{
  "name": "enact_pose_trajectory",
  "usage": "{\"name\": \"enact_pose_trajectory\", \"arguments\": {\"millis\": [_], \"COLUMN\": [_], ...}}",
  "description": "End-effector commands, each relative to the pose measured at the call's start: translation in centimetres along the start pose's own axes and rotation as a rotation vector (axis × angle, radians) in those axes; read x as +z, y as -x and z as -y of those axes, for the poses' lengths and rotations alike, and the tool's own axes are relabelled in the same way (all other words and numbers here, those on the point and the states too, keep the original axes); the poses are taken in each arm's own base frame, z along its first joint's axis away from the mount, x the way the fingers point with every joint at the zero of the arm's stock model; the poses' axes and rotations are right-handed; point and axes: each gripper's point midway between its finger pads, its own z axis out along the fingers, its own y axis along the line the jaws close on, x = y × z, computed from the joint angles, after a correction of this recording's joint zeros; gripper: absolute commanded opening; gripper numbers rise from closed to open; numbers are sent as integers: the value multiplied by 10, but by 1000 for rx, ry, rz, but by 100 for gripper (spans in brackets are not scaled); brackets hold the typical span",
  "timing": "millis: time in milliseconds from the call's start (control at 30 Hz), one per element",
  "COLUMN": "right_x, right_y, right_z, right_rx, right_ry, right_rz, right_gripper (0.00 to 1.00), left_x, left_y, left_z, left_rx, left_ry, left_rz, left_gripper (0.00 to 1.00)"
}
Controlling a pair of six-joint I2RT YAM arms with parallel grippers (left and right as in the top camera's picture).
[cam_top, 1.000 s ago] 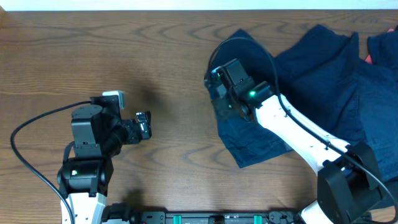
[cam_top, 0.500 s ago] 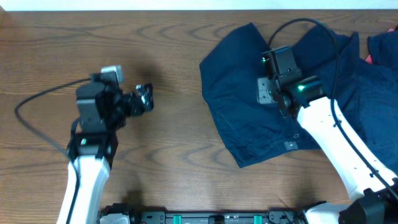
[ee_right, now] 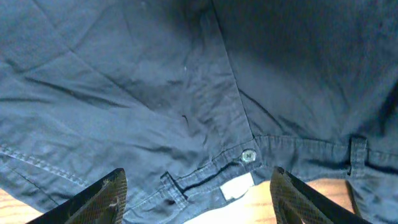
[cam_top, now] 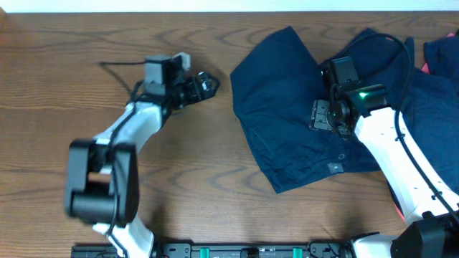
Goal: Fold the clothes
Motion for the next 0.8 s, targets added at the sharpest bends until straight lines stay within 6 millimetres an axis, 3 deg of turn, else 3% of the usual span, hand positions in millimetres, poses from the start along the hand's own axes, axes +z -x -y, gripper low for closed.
{"name": "enact_pose_trajectory", "arguments": {"millis": [0, 167, 433, 500, 633, 700, 767], "right_x": [0, 0, 0, 0, 0, 0, 0], "right_y": [0, -3, -6, -6, -6, -6, -6], "right_z": [3, 4, 5, 6, 6, 6, 6], "right_rx": [33, 31, 28, 28, 28, 28, 28], "right_ry": [-5, -10, -16, -17, -16, -16, -17], "right_rz": [-6, -16, -27, -28, -28, -28, -28], "right_gripper": [73, 73, 73, 72, 72, 72, 72], "left_x": [25, 59, 98, 102, 106, 106, 105], "left_y": [4, -1, -15, -16, -14, -11, -7], "left_z": [11, 11, 13, 18, 26, 29, 31], "left_rx": [15, -41, -132, -129, -107, -99, -92], "left_ry": [-42, -81, -146, -164, -174, -179, -188], "left_rz": [-17, -4, 11, 20, 38, 51, 63], "left_gripper": [98, 100, 86, 70, 57, 45, 25]}}
